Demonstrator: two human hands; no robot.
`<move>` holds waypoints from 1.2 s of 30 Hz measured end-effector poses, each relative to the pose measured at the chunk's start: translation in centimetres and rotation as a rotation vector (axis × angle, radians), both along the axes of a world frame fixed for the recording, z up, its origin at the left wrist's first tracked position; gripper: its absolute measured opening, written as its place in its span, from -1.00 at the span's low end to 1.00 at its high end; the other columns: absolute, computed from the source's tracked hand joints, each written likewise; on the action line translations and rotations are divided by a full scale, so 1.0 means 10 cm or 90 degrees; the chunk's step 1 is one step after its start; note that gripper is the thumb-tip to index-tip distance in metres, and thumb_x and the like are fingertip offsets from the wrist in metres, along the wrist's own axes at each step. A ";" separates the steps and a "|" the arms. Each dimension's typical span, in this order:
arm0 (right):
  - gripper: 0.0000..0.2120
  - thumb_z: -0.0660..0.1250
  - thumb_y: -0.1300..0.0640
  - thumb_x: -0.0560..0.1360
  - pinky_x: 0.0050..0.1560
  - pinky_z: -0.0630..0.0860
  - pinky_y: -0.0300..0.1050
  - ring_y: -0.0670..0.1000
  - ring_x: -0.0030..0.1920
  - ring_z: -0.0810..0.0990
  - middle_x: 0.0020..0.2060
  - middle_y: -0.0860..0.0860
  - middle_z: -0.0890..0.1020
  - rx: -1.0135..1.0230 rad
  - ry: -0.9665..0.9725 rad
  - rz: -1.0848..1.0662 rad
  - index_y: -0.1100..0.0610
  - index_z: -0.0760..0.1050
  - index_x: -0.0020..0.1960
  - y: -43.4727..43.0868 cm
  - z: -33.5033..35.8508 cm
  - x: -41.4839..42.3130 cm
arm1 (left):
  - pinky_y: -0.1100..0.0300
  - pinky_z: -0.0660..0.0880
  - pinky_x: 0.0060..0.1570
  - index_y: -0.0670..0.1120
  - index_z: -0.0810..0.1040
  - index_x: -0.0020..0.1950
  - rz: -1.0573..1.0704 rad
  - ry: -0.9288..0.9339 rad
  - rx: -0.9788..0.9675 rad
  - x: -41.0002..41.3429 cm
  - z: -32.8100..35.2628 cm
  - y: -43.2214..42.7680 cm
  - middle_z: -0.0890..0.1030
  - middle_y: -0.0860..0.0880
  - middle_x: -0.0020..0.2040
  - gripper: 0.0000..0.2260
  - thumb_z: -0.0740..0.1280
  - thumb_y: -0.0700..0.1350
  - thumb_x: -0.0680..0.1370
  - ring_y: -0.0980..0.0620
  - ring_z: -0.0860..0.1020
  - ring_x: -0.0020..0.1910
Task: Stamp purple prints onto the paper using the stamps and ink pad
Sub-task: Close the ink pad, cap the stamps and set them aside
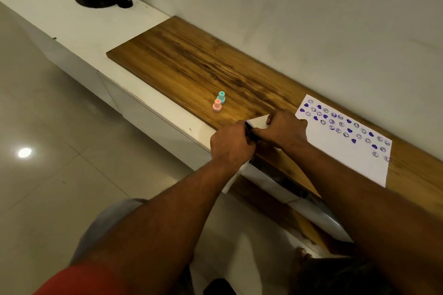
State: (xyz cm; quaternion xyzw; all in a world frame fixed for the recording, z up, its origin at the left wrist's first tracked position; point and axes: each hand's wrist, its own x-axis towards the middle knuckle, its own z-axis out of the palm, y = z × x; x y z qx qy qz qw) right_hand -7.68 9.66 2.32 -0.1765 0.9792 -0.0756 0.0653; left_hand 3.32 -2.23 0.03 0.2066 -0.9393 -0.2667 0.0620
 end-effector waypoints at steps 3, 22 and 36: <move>-0.28 0.32 -0.55 0.29 0.04 0.27 0.07 0.11 0.09 0.57 0.05 0.05 0.62 0.031 0.000 -0.014 0.03 0.57 0.10 -0.01 -0.04 0.01 | 0.11 0.57 -0.06 -0.01 0.62 0.22 0.012 -0.004 0.003 -0.02 0.00 -0.03 0.67 0.01 -0.02 -0.68 0.46 0.13 0.55 0.00 0.63 -0.08; -0.20 0.31 -0.54 0.32 0.30 0.34 0.22 0.18 0.17 0.57 0.18 0.12 0.59 0.093 0.032 -0.061 0.04 0.52 0.29 -0.12 -0.03 0.25 | 0.19 0.48 -0.21 0.01 0.66 0.24 0.057 -0.047 0.063 -0.16 -0.06 -0.14 0.70 -0.02 0.05 -0.59 0.58 0.11 0.45 -0.05 0.68 0.00; -0.15 0.45 -0.47 0.27 0.32 0.33 0.23 0.15 0.26 0.54 0.28 0.09 0.56 0.093 -0.006 -0.057 0.02 0.46 0.38 -0.14 0.02 0.18 | 0.11 0.59 -0.05 0.01 0.67 0.24 0.022 -0.068 0.110 -0.18 -0.04 -0.18 0.69 0.00 0.10 -0.59 0.60 0.09 0.44 -0.04 0.66 0.09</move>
